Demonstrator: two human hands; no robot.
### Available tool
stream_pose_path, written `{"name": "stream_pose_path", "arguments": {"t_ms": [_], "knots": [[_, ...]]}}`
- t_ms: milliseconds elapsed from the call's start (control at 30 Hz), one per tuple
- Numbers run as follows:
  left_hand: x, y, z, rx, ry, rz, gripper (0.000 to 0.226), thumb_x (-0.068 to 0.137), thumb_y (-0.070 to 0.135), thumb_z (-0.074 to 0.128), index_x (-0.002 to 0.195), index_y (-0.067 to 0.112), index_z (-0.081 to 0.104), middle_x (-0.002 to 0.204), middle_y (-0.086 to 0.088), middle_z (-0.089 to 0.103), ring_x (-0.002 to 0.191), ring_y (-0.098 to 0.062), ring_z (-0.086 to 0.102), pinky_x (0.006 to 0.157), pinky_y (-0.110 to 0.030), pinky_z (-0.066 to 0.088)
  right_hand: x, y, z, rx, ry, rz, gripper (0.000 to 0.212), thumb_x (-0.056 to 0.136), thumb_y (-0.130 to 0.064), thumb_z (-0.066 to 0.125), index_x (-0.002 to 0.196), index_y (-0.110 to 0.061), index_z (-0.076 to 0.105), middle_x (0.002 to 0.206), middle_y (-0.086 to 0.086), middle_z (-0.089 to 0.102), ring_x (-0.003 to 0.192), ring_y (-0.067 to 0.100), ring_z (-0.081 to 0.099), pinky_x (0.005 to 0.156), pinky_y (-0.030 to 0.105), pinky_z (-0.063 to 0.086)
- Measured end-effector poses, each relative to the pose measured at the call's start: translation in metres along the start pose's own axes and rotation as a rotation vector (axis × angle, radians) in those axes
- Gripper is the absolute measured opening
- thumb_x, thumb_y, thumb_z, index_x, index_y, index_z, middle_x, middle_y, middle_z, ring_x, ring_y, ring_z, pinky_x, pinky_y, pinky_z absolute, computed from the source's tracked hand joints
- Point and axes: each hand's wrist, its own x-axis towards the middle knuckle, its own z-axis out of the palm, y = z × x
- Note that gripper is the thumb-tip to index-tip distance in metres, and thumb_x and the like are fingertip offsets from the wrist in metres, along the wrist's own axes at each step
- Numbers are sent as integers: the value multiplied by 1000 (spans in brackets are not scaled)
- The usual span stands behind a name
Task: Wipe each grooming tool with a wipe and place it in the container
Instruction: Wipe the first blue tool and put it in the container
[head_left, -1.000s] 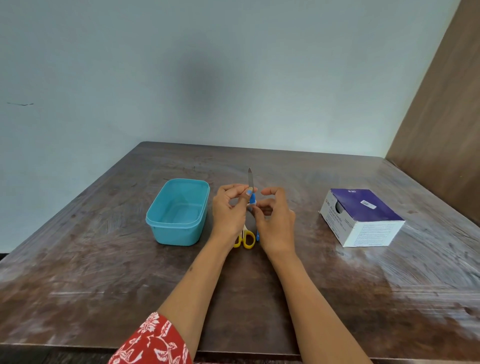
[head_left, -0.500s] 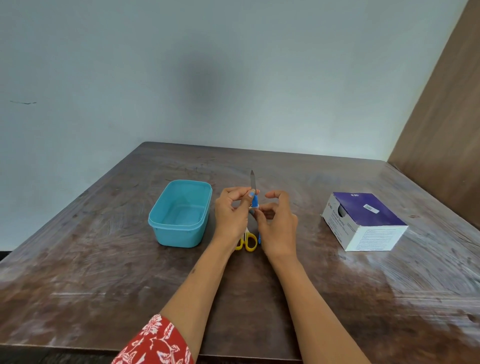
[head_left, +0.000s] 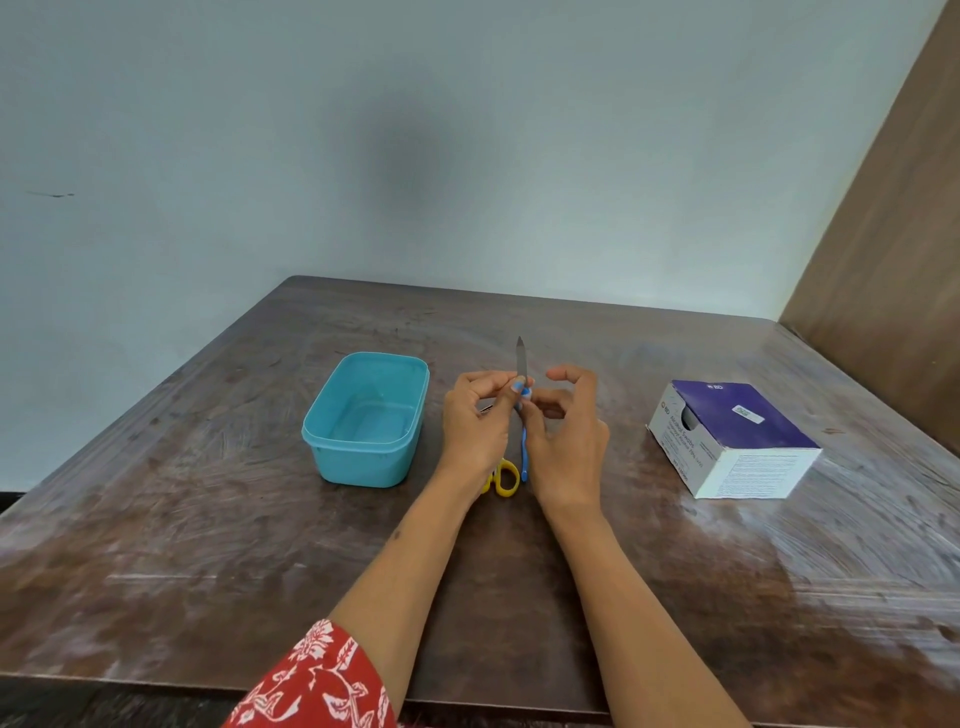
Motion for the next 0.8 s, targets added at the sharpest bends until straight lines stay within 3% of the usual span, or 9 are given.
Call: {"name": "stream_pose_path", "arguments": {"t_ms": [67,200,400,600,733,800], "knots": [[1,-1,0,-4,14,15,16,87,11,60,100,8,70,109,-8,57,102,-14,56,85,-23,52,0,1,1,-6,-15,7,35,84,-5,66,101,-24,42,77,-12,61,75,-1,61,67,6,46],[3,-4,0,29,48,44,15,87,10,60,98,9,71,111,-10,57,92,-5,53,70,-4,47,-2,6,3,-46,-90,48,35,84,-6,66,104,-22,43,74,-10,61,74,3,62,68,17,50],[3,-3,1,-17,34,15,16,87,10,61,100,8,70,110,-8,56,105,-14,55,80,-20,51,0,3,1,-10,-28,12,39,84,-5,66,103,-27,40,79,-10,63,76,-1,62,66,5,46],[3,-4,1,-55,44,4,16,86,10,61,99,8,70,107,-7,57,105,-18,57,85,-27,53,-1,6,2,-13,-66,15,33,83,-4,66,103,-19,44,80,-3,66,75,1,62,66,8,48],[4,-4,0,-77,27,-10,14,86,11,62,97,11,70,105,-7,60,102,-19,59,90,-37,53,-1,2,1,15,-16,23,37,84,-6,67,101,-25,41,82,-5,65,79,8,65,71,18,51],[3,-5,0,-83,15,2,14,86,12,62,98,9,69,103,-7,62,100,-19,61,89,-37,53,0,0,1,35,9,24,35,84,-5,67,99,-24,42,78,-9,64,78,4,64,70,15,50]]}}
